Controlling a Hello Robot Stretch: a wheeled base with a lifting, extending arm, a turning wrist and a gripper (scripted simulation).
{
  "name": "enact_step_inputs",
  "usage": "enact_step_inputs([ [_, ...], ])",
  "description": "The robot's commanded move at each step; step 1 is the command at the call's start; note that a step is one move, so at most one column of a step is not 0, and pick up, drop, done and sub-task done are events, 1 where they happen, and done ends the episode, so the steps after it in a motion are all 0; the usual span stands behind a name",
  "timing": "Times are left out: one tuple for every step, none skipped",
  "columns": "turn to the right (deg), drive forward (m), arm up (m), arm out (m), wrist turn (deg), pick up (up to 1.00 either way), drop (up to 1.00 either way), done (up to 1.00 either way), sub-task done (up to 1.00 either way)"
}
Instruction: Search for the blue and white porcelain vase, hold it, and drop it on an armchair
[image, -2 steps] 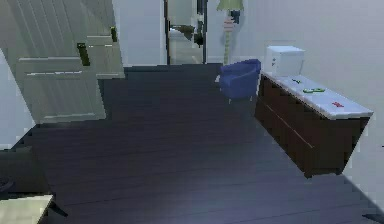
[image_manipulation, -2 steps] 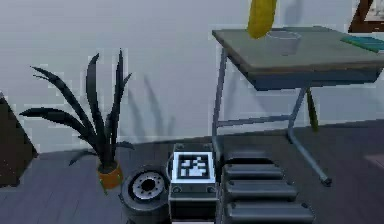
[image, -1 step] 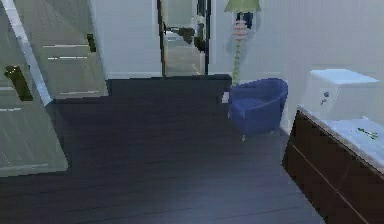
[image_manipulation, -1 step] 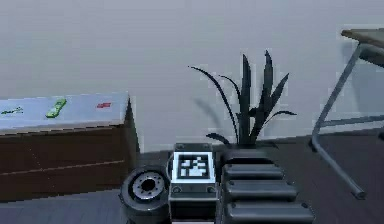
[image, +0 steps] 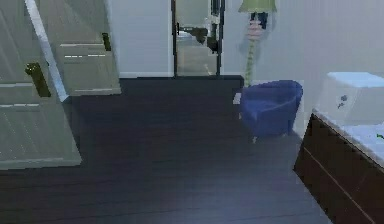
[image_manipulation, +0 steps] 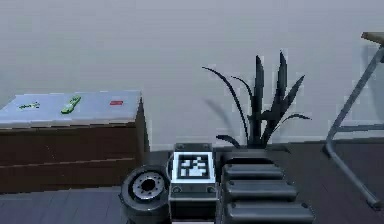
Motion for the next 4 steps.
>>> enact_step_inputs([
  [0.0,1.00,0.00,0.00,0.0,0.00,0.00,0.00,0.00],
  [0.0,1.00,0.00,0.00,0.0,0.00,0.00,0.00,0.00],
  [0.0,0.15,0.00,0.00,0.0,0.00,0.00,0.00,0.00],
  [45.0,0.00,0.00,0.00,0.0,0.00,0.00,0.00,0.00],
])
